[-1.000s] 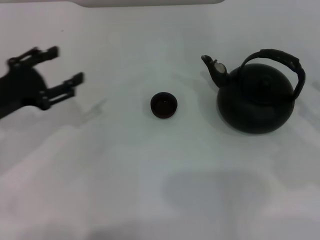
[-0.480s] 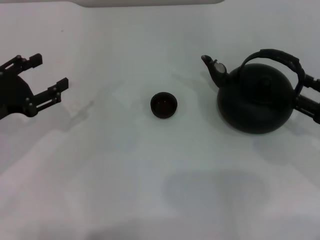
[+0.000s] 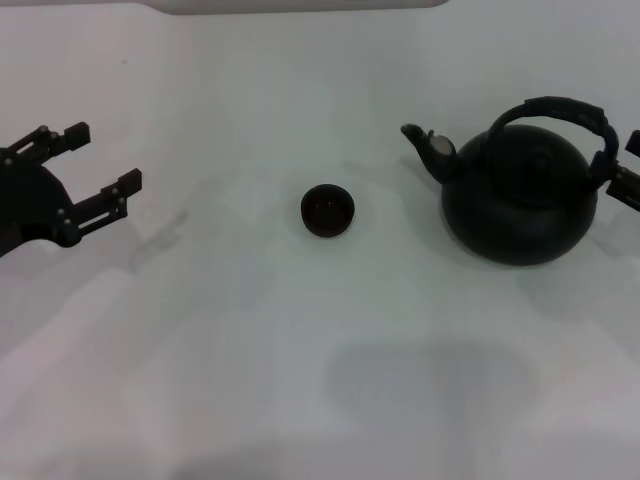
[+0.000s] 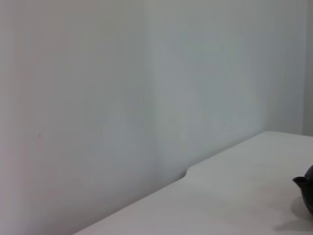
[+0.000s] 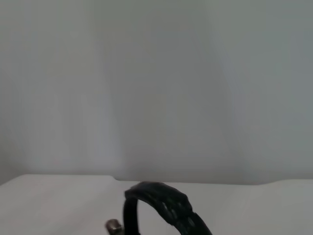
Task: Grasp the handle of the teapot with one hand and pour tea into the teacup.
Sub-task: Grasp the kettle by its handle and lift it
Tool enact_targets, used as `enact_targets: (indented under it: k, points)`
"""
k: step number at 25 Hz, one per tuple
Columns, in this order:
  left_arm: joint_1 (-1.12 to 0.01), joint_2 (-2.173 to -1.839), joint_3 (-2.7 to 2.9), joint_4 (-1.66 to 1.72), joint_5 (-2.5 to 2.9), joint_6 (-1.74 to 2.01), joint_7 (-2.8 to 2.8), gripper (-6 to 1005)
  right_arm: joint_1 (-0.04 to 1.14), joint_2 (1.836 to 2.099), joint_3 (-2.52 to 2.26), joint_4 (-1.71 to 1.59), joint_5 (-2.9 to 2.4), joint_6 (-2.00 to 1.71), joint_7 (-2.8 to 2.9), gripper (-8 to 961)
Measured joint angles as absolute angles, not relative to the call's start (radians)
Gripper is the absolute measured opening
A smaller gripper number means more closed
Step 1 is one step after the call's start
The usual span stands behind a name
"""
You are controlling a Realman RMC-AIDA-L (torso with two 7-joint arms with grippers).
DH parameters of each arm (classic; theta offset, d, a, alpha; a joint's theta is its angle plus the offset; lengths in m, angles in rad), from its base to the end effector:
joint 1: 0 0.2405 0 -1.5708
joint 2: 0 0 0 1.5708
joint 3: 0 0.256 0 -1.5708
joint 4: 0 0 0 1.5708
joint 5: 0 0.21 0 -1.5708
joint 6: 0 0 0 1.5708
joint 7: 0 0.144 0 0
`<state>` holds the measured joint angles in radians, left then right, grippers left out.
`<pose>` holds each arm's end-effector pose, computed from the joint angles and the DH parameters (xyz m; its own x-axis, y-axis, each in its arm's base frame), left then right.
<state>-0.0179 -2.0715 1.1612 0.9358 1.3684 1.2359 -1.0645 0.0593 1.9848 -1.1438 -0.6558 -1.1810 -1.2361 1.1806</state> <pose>-0.3185 0.2637 0.0257 0.8294 0.1227 0.5451 0.4641 -0.6945 -0.5499 0.3647 0.2543 0.0383 0.6156 -0.3184 -0.7209 -0.7479 -0.5244 -0.4071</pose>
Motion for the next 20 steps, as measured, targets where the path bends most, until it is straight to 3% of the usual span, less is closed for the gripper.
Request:
enact_targets:
  k: [6,13,20]
  points:
    - [-0.020,-2.072,1.162,0.927,1.368,1.237,-1.064,785,0.048,1.983,-1.136,-0.656,-1.182,-1.231,1.180,644]
    - [-0.026,-2.072,1.164,0.919,1.368,1.238,-1.065,782,0.053,2.008,-1.103,-0.657,-1.175,-1.215,1.163,576]
    - [-0.026,-2.072,1.164,0.909,1.368,1.238,-1.064,777,0.096,2.004,-1.126,-0.650,-1.183,-1.244,1.143,516]
